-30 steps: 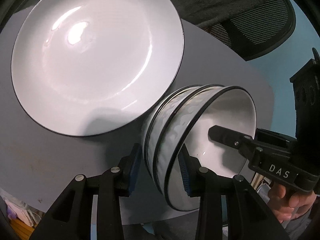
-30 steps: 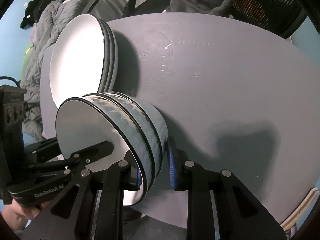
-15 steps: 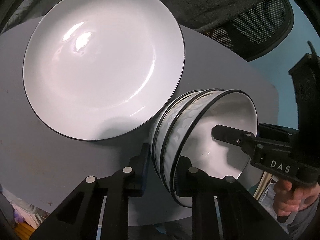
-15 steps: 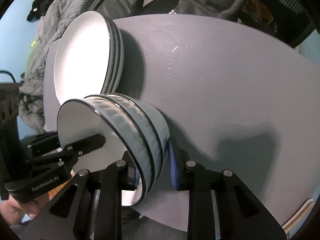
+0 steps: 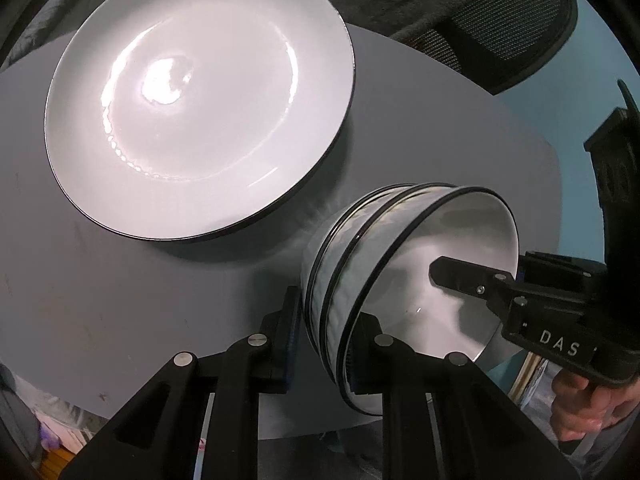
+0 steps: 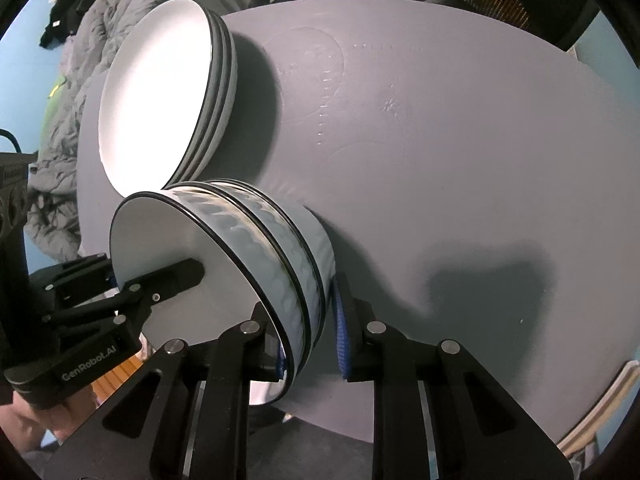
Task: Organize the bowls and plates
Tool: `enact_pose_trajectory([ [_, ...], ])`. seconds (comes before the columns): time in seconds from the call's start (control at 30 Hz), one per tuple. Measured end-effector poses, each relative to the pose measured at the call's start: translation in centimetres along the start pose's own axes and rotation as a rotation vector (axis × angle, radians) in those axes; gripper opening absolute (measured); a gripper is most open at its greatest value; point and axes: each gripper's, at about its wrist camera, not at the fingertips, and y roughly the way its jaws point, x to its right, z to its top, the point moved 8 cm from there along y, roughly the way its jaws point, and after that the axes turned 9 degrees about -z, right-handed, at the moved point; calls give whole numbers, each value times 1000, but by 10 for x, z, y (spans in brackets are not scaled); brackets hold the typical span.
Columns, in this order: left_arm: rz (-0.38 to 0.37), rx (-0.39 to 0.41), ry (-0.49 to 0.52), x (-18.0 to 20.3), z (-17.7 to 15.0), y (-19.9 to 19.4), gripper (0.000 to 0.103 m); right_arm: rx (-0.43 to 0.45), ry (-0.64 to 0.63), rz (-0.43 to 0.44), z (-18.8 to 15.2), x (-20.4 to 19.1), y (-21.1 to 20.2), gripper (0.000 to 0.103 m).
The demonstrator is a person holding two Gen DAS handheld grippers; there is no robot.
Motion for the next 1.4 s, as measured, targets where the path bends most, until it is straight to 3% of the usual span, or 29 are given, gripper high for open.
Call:
enact_pose_trajectory([
  [0.2,1,6,10,0,-1,0,18,29,16,23,-4,9,-2,20],
  [0.3,15,4,30,4,-3,0,17,48,11,-4,-6,7,-5,18],
  [0.6,20,22,45,9,-1,-23,17,39,43,-1,-11,-1,-21,18],
  [1.0,22,119,34,-2,28,-88,17,123,-19,-6,28,-38,-65,18],
  [1.2,56,156,11,-25,54,-105,17,139,-44,-6,64,-70,-60,18],
  [1.4,84,141,-21,-50,78,-100,17,130,-57,-10,91,-88,-48,18],
])
